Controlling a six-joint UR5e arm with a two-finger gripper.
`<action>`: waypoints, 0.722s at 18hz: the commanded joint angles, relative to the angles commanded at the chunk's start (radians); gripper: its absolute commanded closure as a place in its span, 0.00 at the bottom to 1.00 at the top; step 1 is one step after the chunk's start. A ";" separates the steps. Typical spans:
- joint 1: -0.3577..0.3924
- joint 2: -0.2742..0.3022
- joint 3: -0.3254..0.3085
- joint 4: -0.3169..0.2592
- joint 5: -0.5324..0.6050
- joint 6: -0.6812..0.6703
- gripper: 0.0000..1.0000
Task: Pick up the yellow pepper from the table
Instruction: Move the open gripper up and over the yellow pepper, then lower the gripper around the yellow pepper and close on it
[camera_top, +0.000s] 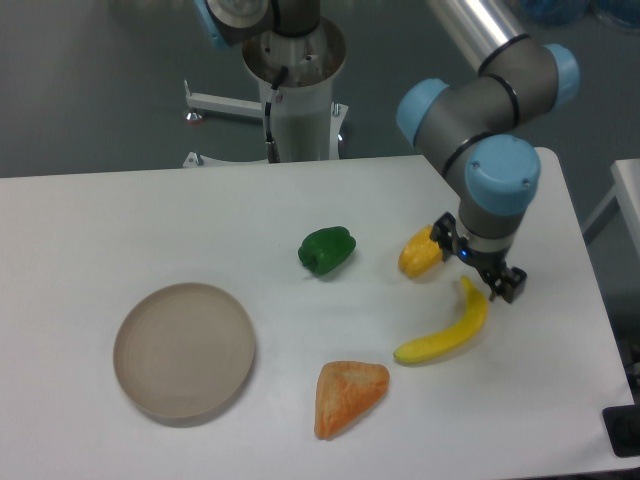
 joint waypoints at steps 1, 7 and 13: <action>0.000 0.009 -0.026 0.002 0.000 0.000 0.00; 0.008 0.026 -0.143 0.083 0.002 0.011 0.00; 0.041 0.055 -0.209 0.117 -0.002 0.028 0.00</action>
